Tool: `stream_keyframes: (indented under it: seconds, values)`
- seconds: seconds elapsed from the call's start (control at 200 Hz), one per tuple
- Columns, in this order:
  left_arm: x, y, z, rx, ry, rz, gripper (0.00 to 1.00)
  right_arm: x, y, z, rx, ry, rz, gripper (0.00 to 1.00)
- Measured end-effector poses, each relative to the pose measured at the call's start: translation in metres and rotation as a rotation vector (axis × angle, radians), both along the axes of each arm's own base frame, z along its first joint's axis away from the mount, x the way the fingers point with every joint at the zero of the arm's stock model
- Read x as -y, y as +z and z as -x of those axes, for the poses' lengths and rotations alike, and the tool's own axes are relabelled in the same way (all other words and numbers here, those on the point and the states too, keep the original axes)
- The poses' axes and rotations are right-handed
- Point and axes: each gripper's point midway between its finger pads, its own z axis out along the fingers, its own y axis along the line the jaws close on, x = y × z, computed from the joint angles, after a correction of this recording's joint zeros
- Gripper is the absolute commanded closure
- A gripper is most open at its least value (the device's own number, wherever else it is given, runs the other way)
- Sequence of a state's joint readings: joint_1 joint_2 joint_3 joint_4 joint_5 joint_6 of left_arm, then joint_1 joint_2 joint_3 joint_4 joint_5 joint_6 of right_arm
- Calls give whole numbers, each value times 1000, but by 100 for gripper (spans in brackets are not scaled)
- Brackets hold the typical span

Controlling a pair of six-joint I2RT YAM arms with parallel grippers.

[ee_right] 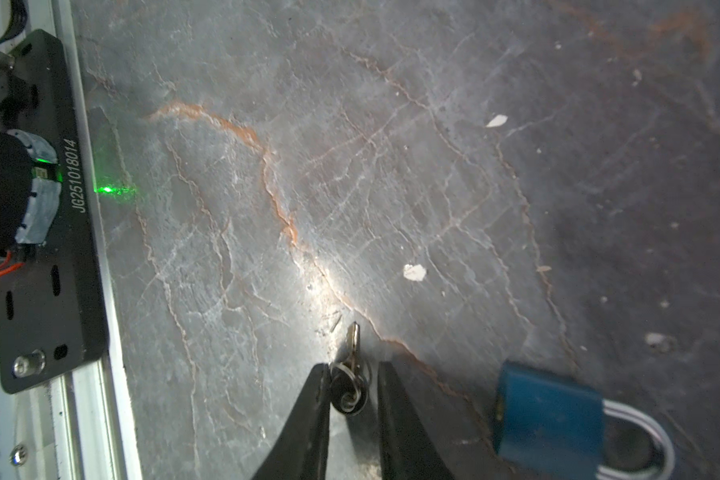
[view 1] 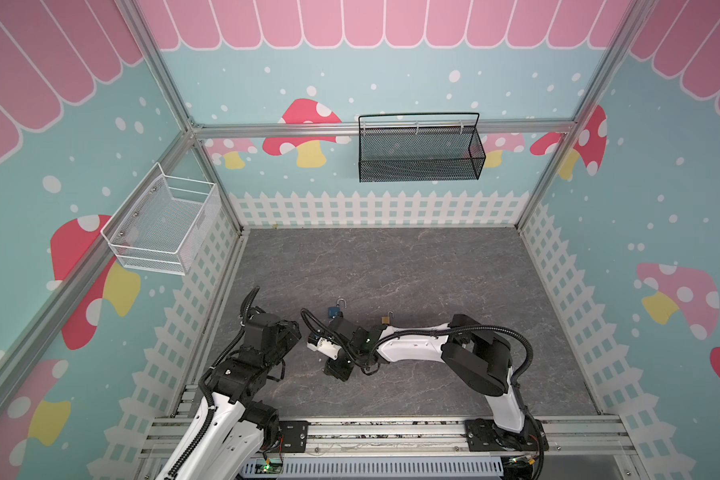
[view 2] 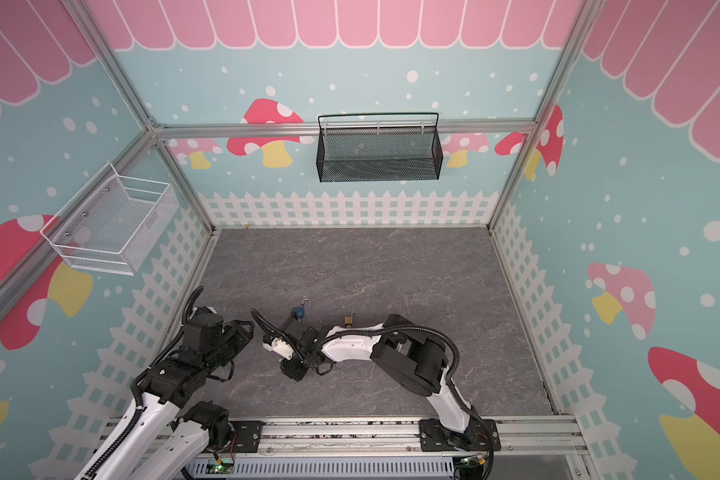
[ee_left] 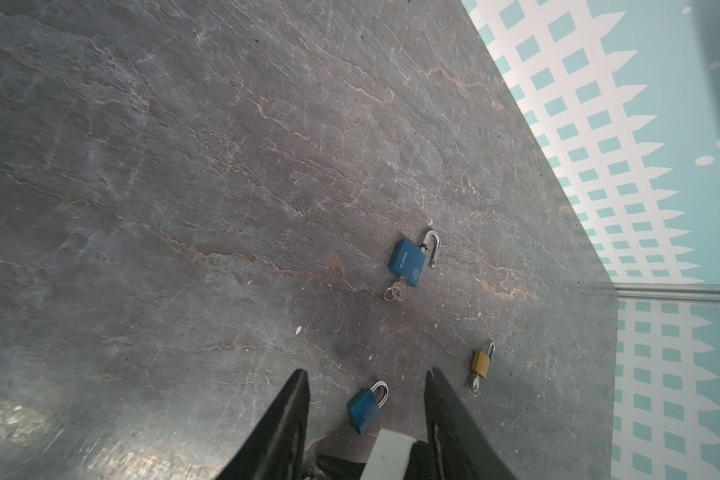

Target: Unlock with the key

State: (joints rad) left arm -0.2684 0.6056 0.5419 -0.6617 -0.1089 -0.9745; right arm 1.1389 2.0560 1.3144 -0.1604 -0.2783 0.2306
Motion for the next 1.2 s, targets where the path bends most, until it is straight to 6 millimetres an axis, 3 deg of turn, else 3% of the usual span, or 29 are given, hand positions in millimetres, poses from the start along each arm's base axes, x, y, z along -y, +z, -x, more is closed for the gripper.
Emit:
stream_keyframes:
  seconds: [0.87,1.201]
  values:
    - [0,0,0,3,15,20,55,7,-1,2,29,21,-6,98]
    - [2,0,1,7,17,41,55,11,18,2,23,7,-29,100]
